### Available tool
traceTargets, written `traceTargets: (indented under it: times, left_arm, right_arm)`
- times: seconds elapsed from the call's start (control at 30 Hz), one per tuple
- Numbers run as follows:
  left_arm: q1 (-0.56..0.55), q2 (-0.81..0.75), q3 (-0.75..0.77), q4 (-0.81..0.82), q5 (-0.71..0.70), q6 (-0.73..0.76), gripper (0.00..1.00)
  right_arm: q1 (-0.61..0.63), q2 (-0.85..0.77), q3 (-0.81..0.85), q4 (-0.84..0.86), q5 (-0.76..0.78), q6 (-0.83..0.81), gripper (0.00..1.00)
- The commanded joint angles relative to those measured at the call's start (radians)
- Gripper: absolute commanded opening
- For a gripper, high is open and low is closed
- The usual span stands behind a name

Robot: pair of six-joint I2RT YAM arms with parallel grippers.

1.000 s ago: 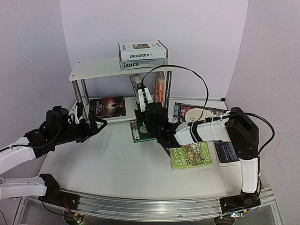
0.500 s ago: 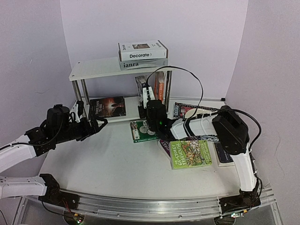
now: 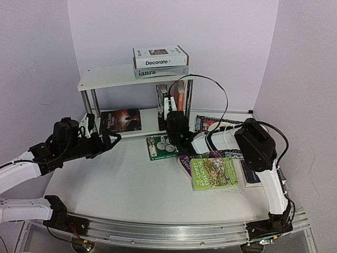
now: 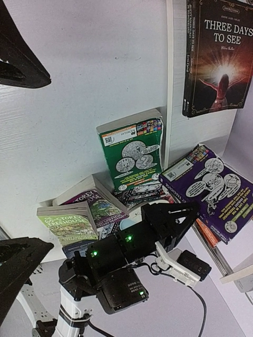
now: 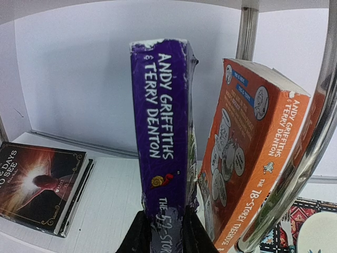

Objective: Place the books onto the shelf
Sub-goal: Place the book on the shelf.

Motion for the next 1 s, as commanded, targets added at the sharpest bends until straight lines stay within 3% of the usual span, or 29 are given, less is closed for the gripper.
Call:
traceTargets:
  times: [0.0,0.1,0.23,0.33,0.47,0.57,0.97]
  left_arm:
    - [0.004,0.007,0.052,0.001,-0.015,0.023,1.0]
    - [0.004,0.007,0.053,0.001,-0.013,0.024,1.0]
    - [0.004,0.001,0.049,0.001,-0.012,0.023,1.0]
    - [0.004,-0.006,0.047,0.001,-0.011,0.022,1.0]
    - [0.004,-0.015,0.043,0.001,-0.01,0.018,1.0]
    - [0.004,-0.018,0.042,0.001,-0.009,0.017,1.0]
    - [0.004,-0.016,0.049,0.002,-0.007,0.02,1.0]
  right_arm:
    - [0.0,-0.031,-0.015,0.101,0.0,0.042,0.22]
    - [-0.001,-0.043,-0.029,0.093,0.015,0.058,0.3]
    - [-0.002,-0.05,-0.041,0.074,0.029,0.065,0.3]
    - [-0.001,-0.054,-0.044,0.064,0.03,0.069,0.18]
    - [-0.001,-0.058,-0.042,0.052,0.035,0.072,0.17]
    - [-0.001,-0.054,-0.023,0.041,0.045,0.058,0.11]
    - [-0.03,0.006,0.084,0.008,0.048,0.038,0.1]
